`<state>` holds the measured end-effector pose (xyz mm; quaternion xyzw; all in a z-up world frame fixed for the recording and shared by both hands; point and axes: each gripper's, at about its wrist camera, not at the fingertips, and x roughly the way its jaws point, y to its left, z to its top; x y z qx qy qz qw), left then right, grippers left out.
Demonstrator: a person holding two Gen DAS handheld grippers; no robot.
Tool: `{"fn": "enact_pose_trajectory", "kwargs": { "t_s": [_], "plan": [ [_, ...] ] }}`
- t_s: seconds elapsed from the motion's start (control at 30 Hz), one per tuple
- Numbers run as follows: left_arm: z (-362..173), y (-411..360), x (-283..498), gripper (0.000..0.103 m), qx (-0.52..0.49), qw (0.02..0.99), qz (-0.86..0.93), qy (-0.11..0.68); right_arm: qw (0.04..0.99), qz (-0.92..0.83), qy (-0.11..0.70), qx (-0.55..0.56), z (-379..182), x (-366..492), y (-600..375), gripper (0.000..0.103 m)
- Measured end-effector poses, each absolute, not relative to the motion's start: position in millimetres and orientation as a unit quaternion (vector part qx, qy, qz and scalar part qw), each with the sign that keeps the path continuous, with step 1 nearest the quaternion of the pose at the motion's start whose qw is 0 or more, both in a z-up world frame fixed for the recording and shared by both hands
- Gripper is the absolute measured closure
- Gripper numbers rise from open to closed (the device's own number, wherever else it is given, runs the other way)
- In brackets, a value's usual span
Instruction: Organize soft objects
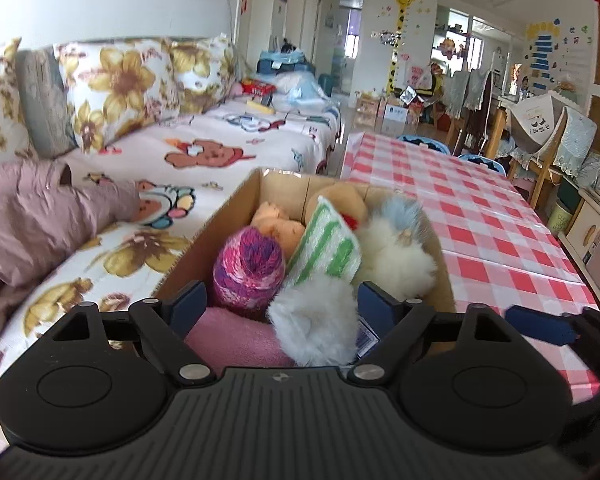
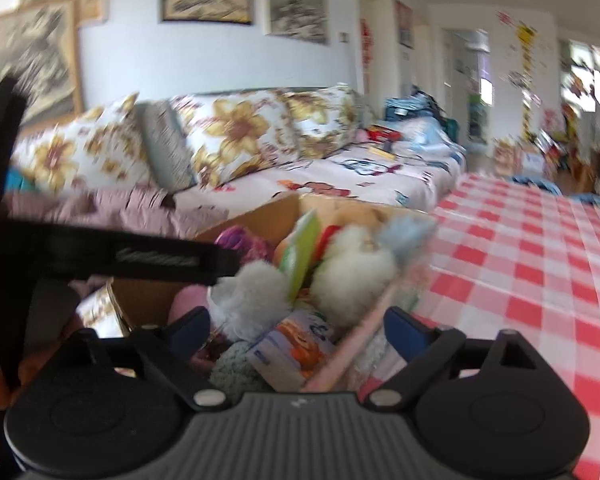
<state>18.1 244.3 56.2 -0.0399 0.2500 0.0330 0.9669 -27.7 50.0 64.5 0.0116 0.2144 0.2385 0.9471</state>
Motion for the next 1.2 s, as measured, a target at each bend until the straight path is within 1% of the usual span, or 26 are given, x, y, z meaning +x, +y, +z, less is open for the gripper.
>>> {"fn": "enact_pose_trajectory", "kwargs": {
  "t_s": [0.1,0.2,0.47,0.73,1.2],
  "plan": [
    [63,241,3,0.000,-0.030,0.970,0.031,0.239,0.948,0.207,0.236,0.061,70,-33,30,0.004],
    [69,238,-15,0.000,-0.023,0.973,0.031,0.227,0.949,0.164,0.257,0.086,71,-39,17,0.003],
    [71,228,-57,0.000,-0.001,0.973,0.033,0.226,0.957,0.116,0.250,0.091,82,-75,13,0.002],
    [77,215,-97,0.000,0.019,0.969,0.014,0.244,0.963,0.099,0.238,0.072,97,-114,17,0.001],
    [89,211,-149,0.000,0.017,0.972,0.004,0.233,0.968,0.095,0.228,0.052,104,-159,24,0.001]
  ]
}}
